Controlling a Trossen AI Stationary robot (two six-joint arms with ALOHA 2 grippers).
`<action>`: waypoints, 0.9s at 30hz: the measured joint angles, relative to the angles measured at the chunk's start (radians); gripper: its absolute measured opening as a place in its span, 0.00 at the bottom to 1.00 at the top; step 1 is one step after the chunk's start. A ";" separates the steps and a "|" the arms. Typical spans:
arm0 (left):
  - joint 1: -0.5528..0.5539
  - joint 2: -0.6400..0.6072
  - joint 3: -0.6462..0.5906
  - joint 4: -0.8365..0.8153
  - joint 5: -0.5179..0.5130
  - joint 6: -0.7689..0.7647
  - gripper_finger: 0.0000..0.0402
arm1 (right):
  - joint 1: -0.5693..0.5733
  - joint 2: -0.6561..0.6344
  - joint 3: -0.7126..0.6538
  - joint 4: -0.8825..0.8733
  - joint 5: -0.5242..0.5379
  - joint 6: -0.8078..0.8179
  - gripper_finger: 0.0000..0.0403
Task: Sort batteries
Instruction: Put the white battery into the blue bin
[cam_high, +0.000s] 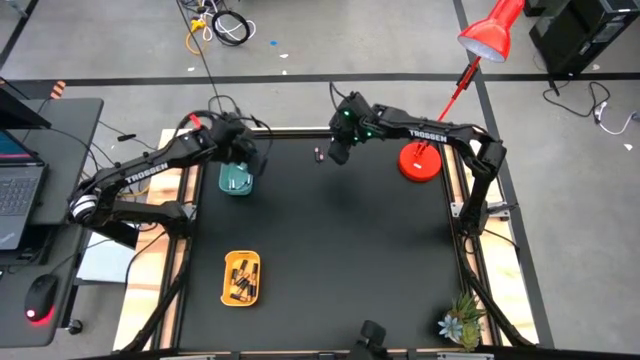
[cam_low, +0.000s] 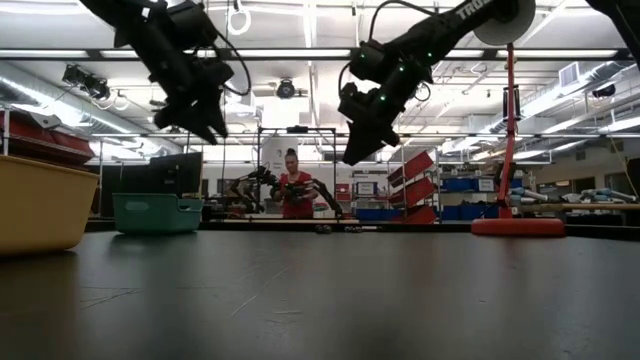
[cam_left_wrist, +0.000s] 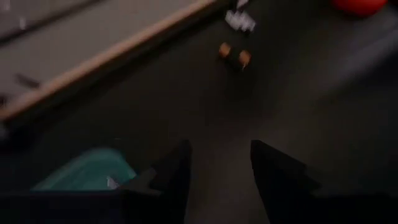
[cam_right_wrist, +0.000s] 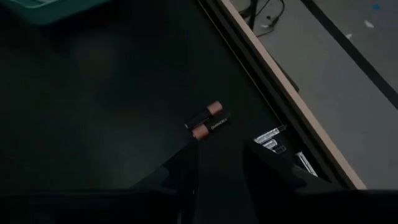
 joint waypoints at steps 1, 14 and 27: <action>0.000 0.000 0.000 0.031 0.000 0.020 0.43 | 0.000 0.000 0.000 -0.001 0.005 0.001 0.33; 0.000 0.001 0.000 0.224 -0.036 -0.075 0.43 | -0.138 0.000 -0.074 0.042 -0.110 -0.085 0.39; 0.000 0.001 0.000 0.223 -0.087 -0.180 0.43 | -0.217 0.000 -0.299 0.288 -0.121 -0.154 0.47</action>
